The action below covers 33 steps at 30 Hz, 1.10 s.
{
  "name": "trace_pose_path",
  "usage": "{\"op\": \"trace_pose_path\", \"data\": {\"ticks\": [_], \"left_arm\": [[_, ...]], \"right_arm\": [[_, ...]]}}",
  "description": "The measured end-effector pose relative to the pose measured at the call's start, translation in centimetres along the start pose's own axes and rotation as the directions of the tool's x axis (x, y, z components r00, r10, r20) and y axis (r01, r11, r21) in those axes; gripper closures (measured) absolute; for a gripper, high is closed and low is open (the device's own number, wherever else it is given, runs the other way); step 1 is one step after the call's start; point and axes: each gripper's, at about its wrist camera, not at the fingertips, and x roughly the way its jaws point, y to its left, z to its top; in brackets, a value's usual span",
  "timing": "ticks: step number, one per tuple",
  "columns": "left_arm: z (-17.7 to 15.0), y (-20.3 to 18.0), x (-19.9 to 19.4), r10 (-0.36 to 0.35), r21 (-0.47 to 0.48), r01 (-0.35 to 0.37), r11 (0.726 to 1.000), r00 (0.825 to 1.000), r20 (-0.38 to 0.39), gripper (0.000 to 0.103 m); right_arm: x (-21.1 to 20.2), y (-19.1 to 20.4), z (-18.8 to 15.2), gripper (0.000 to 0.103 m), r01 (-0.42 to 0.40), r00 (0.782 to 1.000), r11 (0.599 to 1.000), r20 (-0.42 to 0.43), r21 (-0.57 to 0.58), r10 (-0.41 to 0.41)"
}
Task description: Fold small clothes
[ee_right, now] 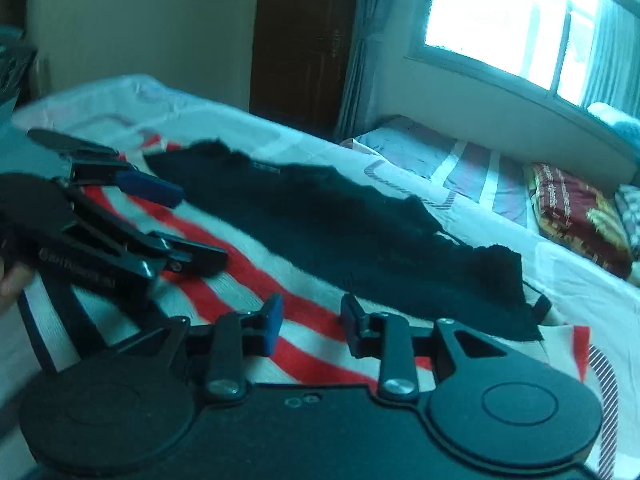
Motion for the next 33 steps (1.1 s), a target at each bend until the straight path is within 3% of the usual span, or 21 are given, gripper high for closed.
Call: {"op": "trace_pose_path", "data": {"ticks": [4,7,8,10,12,15,19,21,23,26,29,33], "left_arm": [[-2.3,5.2,-2.4,0.072,-0.066,-0.072,0.995,0.997,-0.004,0.023],[-2.4,6.1,-3.3,0.096,-0.075,-0.096,0.993,0.995,-0.004,0.024],[-2.0,5.4,-3.8,0.107,-0.078,-0.107,0.991,0.994,0.006,0.024],[-1.6,3.9,-4.7,0.065,-0.076,-0.061,0.995,0.997,0.046,0.024],[-1.5,1.5,-5.3,0.019,-0.058,-0.016,0.998,0.998,0.060,0.023],[-2.2,-1.4,-4.8,-0.027,-0.050,0.029,0.998,0.999,0.029,0.023],[-3.5,-2.6,-4.4,-0.013,-0.016,0.014,1.000,1.000,0.014,0.023],[-3.7,-1.7,-5.2,-0.008,-0.017,0.009,1.000,1.000,0.014,0.023],[-3.9,-0.1,-6.0,0.056,-0.008,-0.056,0.998,0.998,0.014,0.023],[-3.8,1.4,-7.3,0.051,-0.072,-0.048,0.996,0.998,0.033,0.024],[-4.1,-0.8,-7.6,-0.008,-0.053,0.010,0.999,0.999,0.038,0.023],[-5.5,-2.7,-6.7,0.023,-0.009,-0.023,1.000,1.000,0.002,0.023]], "right_arm": [[-2.4,-5.1,-2.3,0.071,0.147,0.988,0.979,-0.062,0.144,-0.139],[-3.7,-7.1,-3.7,0.072,0.148,0.989,0.960,-0.060,0.237,-0.137],[-4.2,-6.7,-3.4,0.074,0.164,0.986,0.957,-0.055,0.240,-0.155],[-5.8,-5.2,-2.6,0.071,0.148,0.987,0.958,0.019,0.245,-0.157],[-6.7,-3.0,-1.9,0.069,0.072,0.994,0.968,0.062,0.240,-0.089],[-5.9,1.6,-1.5,0.071,-0.018,0.999,0.986,0.047,0.168,0.011],[-4.8,4.5,-2.7,0.072,-0.008,1.000,0.995,-0.010,0.100,0.009],[-5.4,3.3,-3.4,0.071,0.038,0.999,0.992,-0.021,0.121,-0.036],[-5.9,2.1,-3.7,0.071,0.080,0.996,0.984,-0.037,0.160,-0.075],[-6.8,2.6,-3.1,0.071,0.031,0.999,0.984,-0.010,0.178,-0.030],[-6.8,5.5,-2.7,0.071,-0.057,0.998,0.990,0.024,0.132,0.055],[-6.1,8.1,-3.0,0.071,-0.029,0.999,0.996,-0.021,0.082,0.031]]}}
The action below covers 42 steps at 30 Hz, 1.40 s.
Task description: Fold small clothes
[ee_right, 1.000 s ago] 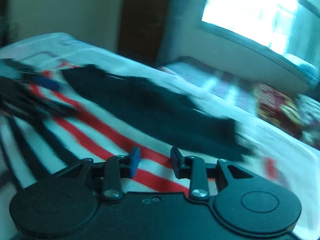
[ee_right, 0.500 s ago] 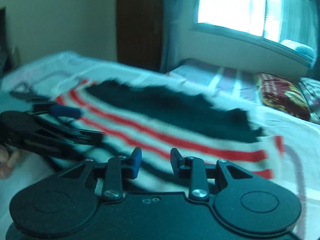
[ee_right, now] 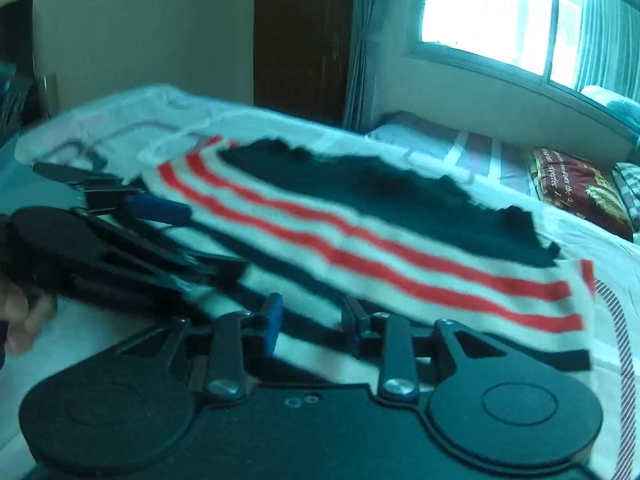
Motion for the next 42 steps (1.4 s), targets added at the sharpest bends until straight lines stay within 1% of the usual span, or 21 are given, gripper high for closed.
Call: {"op": "trace_pose_path", "data": {"ticks": [2,5,7,9,11,13,14,16,19,22,24,26,29,30,31,33,35,36,37,40,42], "left_arm": [[-0.5,0.2,-0.6,0.017,0.035,-0.018,0.999,1.000,0.013,0.023],[-1.3,2.5,-2.0,0.070,0.027,-0.071,0.997,0.997,0.031,0.023],[-2.1,4.9,-2.7,0.108,0.001,-0.108,0.994,0.994,0.020,0.023],[-3.0,6.8,-3.1,0.129,-0.015,-0.129,0.992,0.992,0.006,0.024],[-3.5,7.6,-3.5,0.131,-0.017,-0.131,0.991,0.991,0.002,0.024],[-3.5,7.7,-3.7,0.138,-0.014,-0.138,0.990,0.990,-0.002,0.024],[-3.2,7.7,-3.9,0.143,-0.021,-0.143,0.989,0.990,-0.003,0.024],[-2.9,7.8,-4.9,0.161,-0.047,-0.159,0.986,0.986,0.033,0.023],[-3.0,8.8,-5.4,0.192,-0.090,-0.187,0.978,0.980,0.044,0.023],[-3.4,10.2,-4.5,0.197,-0.133,-0.196,0.972,0.980,-0.006,0.023],[-3.8,10.7,-3.6,0.184,-0.147,-0.189,0.971,0.982,-0.049,0.023],[-3.9,11.1,-3.4,0.165,-0.175,-0.172,0.969,0.985,-0.053,0.023],[-4.1,11.2,-3.1,0.156,-0.177,-0.163,0.971,0.986,-0.056,0.023],[-4.1,11.2,-3.1,0.154,-0.176,-0.162,0.971,0.986,-0.057,0.023],[-4.0,11.2,-3.0,0.155,-0.172,-0.163,0.971,0.986,-0.058,0.023],[-3.9,11.2,-2.9,0.155,-0.164,-0.163,0.973,0.986,-0.058,0.023],[-3.9,11.3,-2.7,0.153,-0.147,-0.160,0.976,0.987,-0.055,0.023],[-3.9,11.4,-2.7,0.153,-0.145,-0.160,0.976,0.987,-0.054,0.020],[-3.9,11.5,-2.6,0.161,-0.144,-0.168,0.975,0.985,-0.056,0.016],[-3.6,11.8,-3.1,0.194,-0.140,-0.199,0.970,0.980,-0.048,0.016],[-3.1,11.4,-4.2,0.221,-0.108,-0.220,0.970,0.975,-0.004,0.016]], "right_arm": [[-0.6,0.0,-0.5,0.072,0.030,0.999,0.999,-0.010,-0.024,-0.030],[-1.7,-2.0,-1.6,0.072,0.102,0.994,0.995,-0.035,-0.015,-0.102],[-2.9,-3.9,-2.6,0.073,0.169,0.984,0.986,-0.062,0.012,-0.168],[-4.1,-6.0,-4.3,0.072,0.242,0.966,0.968,-0.106,0.061,-0.235],[-5.1,-7.8,-6.1,0.072,0.227,0.972,0.958,-0.107,0.177,-0.211],[-5.6,-7.9,-6.6,0.073,0.229,0.971,0.955,-0.107,0.187,-0.212],[-5.9,-7.7,-6.3,0.073,0.238,0.970,0.954,-0.089,0.185,-0.225],[-6.7,-8.0,-5.8,0.070,0.251,0.968,0.940,-0.038,0.231,-0.249],[-6.6,-9.5,-5.7,0.069,0.272,0.961,0.916,-0.041,0.294,-0.273],[-6.0,-10.7,-5.9,0.062,0.253,0.967,0.910,-0.052,0.327,-0.250],[-5.6,-11.1,-6.0,0.063,0.256,0.966,0.912,-0.065,0.322,-0.249],[-5.6,-11.7,-6.3,0.063,0.239,0.971,0.913,-0.071,0.330,-0.229],[-5.8,-11.8,-6.6,0.071,0.222,0.975,0.916,-0.083,0.334,-0.206],[-5.9,-11.7,-6.6,0.088,0.225,0.974,0.920,-0.082,0.322,-0.210],[-6.1,-11.8,-6.6,0.095,0.228,0.974,0.920,-0.080,0.318,-0.213],[-6.9,-12.6,-6.8,0.096,0.198,0.980,0.909,-0.071,0.367,-0.185],[-7.5,-12.9,-7.4,0.096,0.199,0.980,0.901,-0.084,0.386,-0.181],[-7.5,-12.8,-7.8,0.096,0.197,0.980,0.897,-0.092,0.396,-0.174],[-7.3,-12.6,-8.1,0.096,0.202,0.979,0.897,-0.100,0.392,-0.177],[-7.3,-11.9,-7.9,0.096,0.230,0.973,0.898,-0.105,0.376,-0.205],[-7.5,-11.4,-7.5,0.093,0.255,0.967,0.903,-0.107,0.346,-0.232]]}}
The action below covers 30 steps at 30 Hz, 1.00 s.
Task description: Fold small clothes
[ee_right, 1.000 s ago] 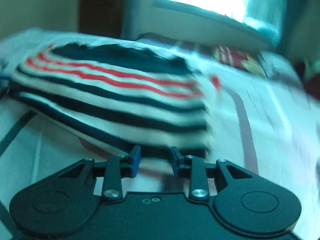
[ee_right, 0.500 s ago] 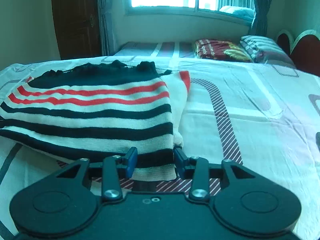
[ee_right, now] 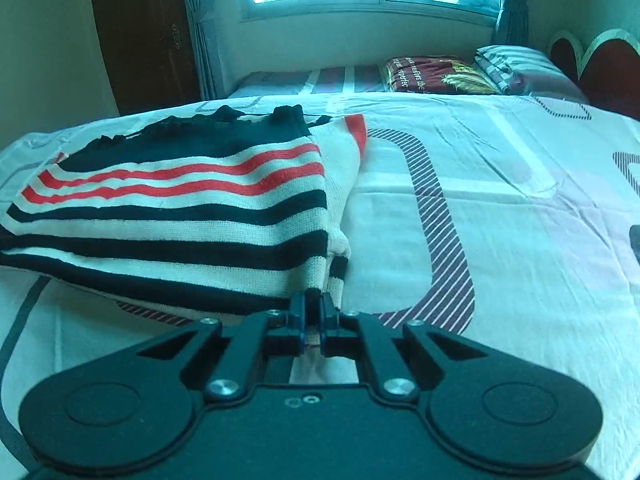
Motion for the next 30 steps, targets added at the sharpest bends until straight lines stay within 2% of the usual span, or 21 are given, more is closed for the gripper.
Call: {"op": "trace_pose_path", "data": {"ticks": [2,4,6,10,11,17,20,25,30], "left_arm": [[0.6,-0.9,-1.4,-0.020,0.037,0.018,0.999,0.998,0.059,0.016],[1.1,-2.6,-2.1,-0.043,0.102,0.032,0.994,0.994,0.104,0.016],[1.5,-4.3,-1.5,-0.083,0.140,0.069,0.988,0.991,0.102,0.016],[1.0,-5.4,1.8,-0.086,0.114,0.086,0.990,0.996,-0.003,0.016],[0.8,-5.2,2.0,-0.094,0.109,0.093,0.990,0.996,0.001,0.016],[0.8,-5.5,2.1,-0.090,0.138,0.091,0.986,0.996,-0.012,0.015],[1.2,-5.7,1.6,-0.070,0.147,0.073,0.986,0.997,-0.024,0.015],[1.4,-5.4,-0.3,-0.051,0.165,0.052,0.985,0.999,-0.014,0.015],[1.4,-4.4,-2.9,-0.074,0.103,0.074,0.992,0.997,-0.006,0.015]], "right_arm": [[-1.8,0.8,0.6,0.091,0.035,0.995,0.998,0.100,-0.046,-0.030],[-2.3,1.8,1.7,0.090,0.021,0.989,0.997,0.149,-0.080,-0.009],[-1.1,3.0,2.6,0.090,0.019,0.990,0.993,0.139,-0.119,-0.002],[1.8,3.5,2.4,0.089,0.043,0.997,0.987,0.063,-0.154,-0.034],[2.2,3.4,1.9,0.090,0.047,0.998,0.985,0.040,-0.166,-0.041],[1.7,4.0,1.6,0.089,0.057,0.998,0.981,0.042,-0.185,-0.050],[1.3,3.7,2.1,0.088,0.049,0.999,0.985,0.027,-0.166,-0.045],[-0.8,4.1,2.2,0.082,0.009,0.999,0.989,0.045,-0.147,-0.003],[-2.5,4.2,1.7,0.076,-0.032,0.998,0.996,0.043,-0.089,0.035]]}}
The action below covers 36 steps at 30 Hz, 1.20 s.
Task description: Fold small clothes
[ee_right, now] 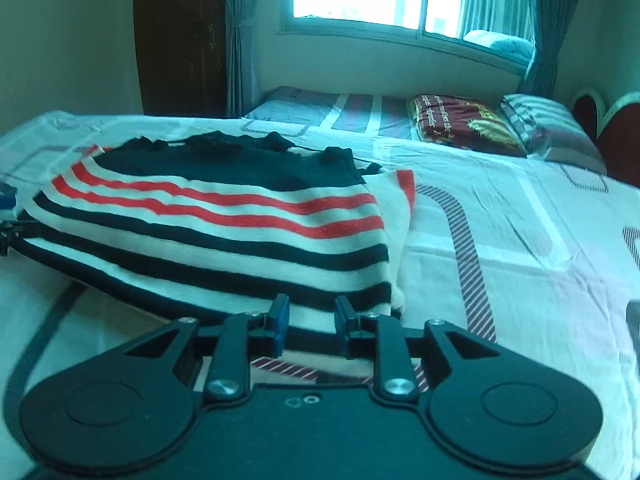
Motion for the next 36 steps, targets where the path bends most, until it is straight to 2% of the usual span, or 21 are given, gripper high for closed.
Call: {"op": "trace_pose_path", "data": {"ticks": [4,6,7,9,11,12,13,14,18,22,23,27,31,32,34,35,36], "left_arm": [[-1.6,1.6,-2.1,-0.053,-0.162,0.048,0.986,0.998,-0.025,0.015],[-2.8,2.4,-2.6,-0.079,-0.246,0.067,0.967,0.996,-0.041,0.015],[-3.5,2.9,-2.8,-0.111,-0.302,0.093,0.949,0.993,-0.044,0.015],[-4.9,4.0,-2.6,-0.190,-0.454,0.150,0.878,0.981,-0.043,0.015],[-6.4,5.3,-1.8,-0.277,-0.612,0.214,0.762,0.961,-0.009,0.024],[-7.1,5.6,-1.2,-0.308,-0.672,0.232,0.703,0.951,0.007,0.034],[-7.6,5.9,-0.6,-0.328,-0.722,0.240,0.649,0.945,0.019,0.039],[-8.0,6.1,0.0,-0.327,-0.760,0.235,0.606,0.945,0.031,0.040],[-8.5,6.0,1.8,-0.274,-0.833,0.225,0.505,0.957,0.093,0.041],[-8.6,6.6,3.7,-0.245,-0.884,0.249,0.395,0.956,0.160,0.041],[-8.5,6.8,4.0,-0.238,-0.889,0.255,0.381,0.956,0.172,0.041],[-7.6,6.7,5.5,-0.208,-0.890,0.256,0.376,0.960,0.189,0.041],[-6.8,7.1,6.8,-0.180,-0.899,0.266,0.347,0.960,0.215,0.041],[-6.6,7.1,7.1,-0.172,-0.899,0.266,0.348,0.961,0.218,0.041],[-6.1,6.9,7.6,-0.162,-0.895,0.256,0.365,0.964,0.210,0.041],[-5.9,7.1,7.6,-0.160,-0.892,0.254,0.373,0.965,0.208,0.041],[-5.7,7.2,7.9,-0.159,-0.889,0.249,0.385,0.966,0.202,0.051]], "right_arm": [[-1.2,-0.2,-0.7,0.075,-0.016,1.000,0.999,-0.004,0.042,0.016],[-1.7,-0.2,-1.1,0.075,-0.024,1.000,0.998,-0.009,0.050,0.024],[-1.9,-0.2,-1.2,0.075,-0.023,1.000,0.998,-0.011,0.050,0.024],[-2.1,-0.1,-1.4,0.075,-0.026,1.000,0.998,-0.011,0.054,0.026],[-2.3,0.1,-1.4,0.075,-0.038,0.999,0.997,-0.010,0.063,0.038],[-2.3,0.3,-1.4,0.075,-0.044,0.999,0.997,-0.008,0.068,0.045],[-2.4,0.5,-1.4,0.075,-0.053,0.999,0.996,-0.006,0.073,0.054],[-2.4,0.6,-1.2,0.075,-0.065,0.998,0.995,-0.003,0.080,0.065],[-2.2,1.2,-0.5,0.075,-0.122,0.993,0.986,0.022,0.116,0.120],[-1.9,2.0,0.4,0.075,-0.156,0.988,0.981,0.036,0.117,0.152],[-1.7,2.2,0.6,0.075,-0.163,0.986,0.980,0.038,0.117,0.160],[-0.6,2.7,1.5,0.075,-0.191,0.981,0.974,0.040,0.123,0.188],[1.1,3.0,2.7,0.074,-0.218,0.976,0.966,0.045,0.138,0.214],[1.7,3.1,3.2,0.075,-0.230,0.973,0.962,0.045,0.145,0.226],[3.0,3.4,4.1,0.086,-0.267,0.964,0.953,0.051,0.146,0.262],[3.6,3.8,4.5,0.088,-0.274,0.962,0.952,0.054,0.139,0.269],[4.4,4.3,4.8,0.095,-0.277,0.961,0.953,0.053,0.126,0.272]]}}
